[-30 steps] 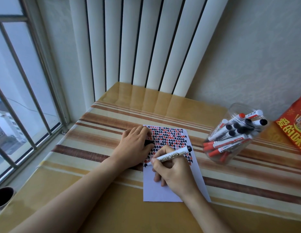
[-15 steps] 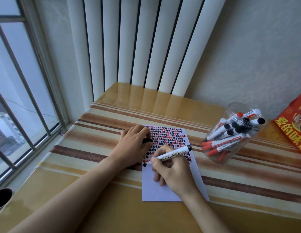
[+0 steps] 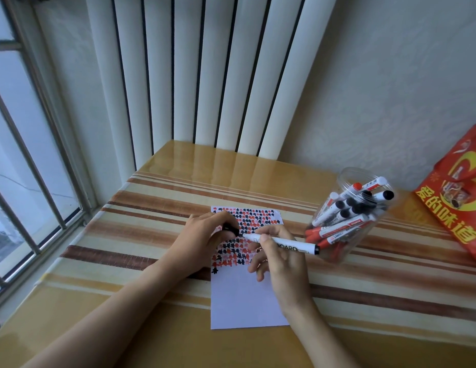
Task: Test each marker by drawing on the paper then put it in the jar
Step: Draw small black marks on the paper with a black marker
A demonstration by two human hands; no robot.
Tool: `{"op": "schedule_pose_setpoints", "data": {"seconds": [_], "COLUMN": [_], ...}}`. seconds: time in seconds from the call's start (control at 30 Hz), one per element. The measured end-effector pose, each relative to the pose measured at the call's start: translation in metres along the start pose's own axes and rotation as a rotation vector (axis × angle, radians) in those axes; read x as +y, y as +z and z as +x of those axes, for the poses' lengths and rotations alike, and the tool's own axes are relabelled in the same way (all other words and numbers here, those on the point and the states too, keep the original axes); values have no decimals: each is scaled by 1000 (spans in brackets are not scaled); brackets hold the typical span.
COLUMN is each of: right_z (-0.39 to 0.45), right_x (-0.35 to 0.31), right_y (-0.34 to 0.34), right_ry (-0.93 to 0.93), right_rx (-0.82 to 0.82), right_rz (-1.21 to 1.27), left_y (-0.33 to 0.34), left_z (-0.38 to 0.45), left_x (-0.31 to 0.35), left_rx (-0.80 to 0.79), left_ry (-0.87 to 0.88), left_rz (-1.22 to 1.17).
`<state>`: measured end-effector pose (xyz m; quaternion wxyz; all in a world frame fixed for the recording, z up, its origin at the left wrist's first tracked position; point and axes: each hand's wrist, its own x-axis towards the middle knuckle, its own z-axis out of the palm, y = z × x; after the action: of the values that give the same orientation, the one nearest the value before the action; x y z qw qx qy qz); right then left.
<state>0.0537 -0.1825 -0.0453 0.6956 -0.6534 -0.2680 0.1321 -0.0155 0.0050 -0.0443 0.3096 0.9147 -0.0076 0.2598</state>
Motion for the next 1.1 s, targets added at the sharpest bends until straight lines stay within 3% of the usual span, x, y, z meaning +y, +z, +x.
{"op": "schedule_pose_setpoints", "data": {"seconds": [0.17,0.4,0.5,0.63,0.9,1.1], "right_z": [-1,6,13,20,17,20], "right_x": [-1,-4,-10,-15,3,4], "right_y": [3,-12,-27,-44,-43,-36], "right_ry": [31,139,158,126,-196,-175], "right_rx": [-105,-59,-130,-234,-234,-179], "right_rz": [-5,129,114,-82,-586,-568], "left_y": [-2,1,1,5,5,6], "left_z": [1,-3,-4,-3,-4,-3], "left_x": [13,6,3,-9,-14,-11], "left_rx": [-45,-19,-1,-66,-47,-92], "left_ry": [151,91,89,43,128,139], "left_rz": [-116,-41,7,179,349,341]}}
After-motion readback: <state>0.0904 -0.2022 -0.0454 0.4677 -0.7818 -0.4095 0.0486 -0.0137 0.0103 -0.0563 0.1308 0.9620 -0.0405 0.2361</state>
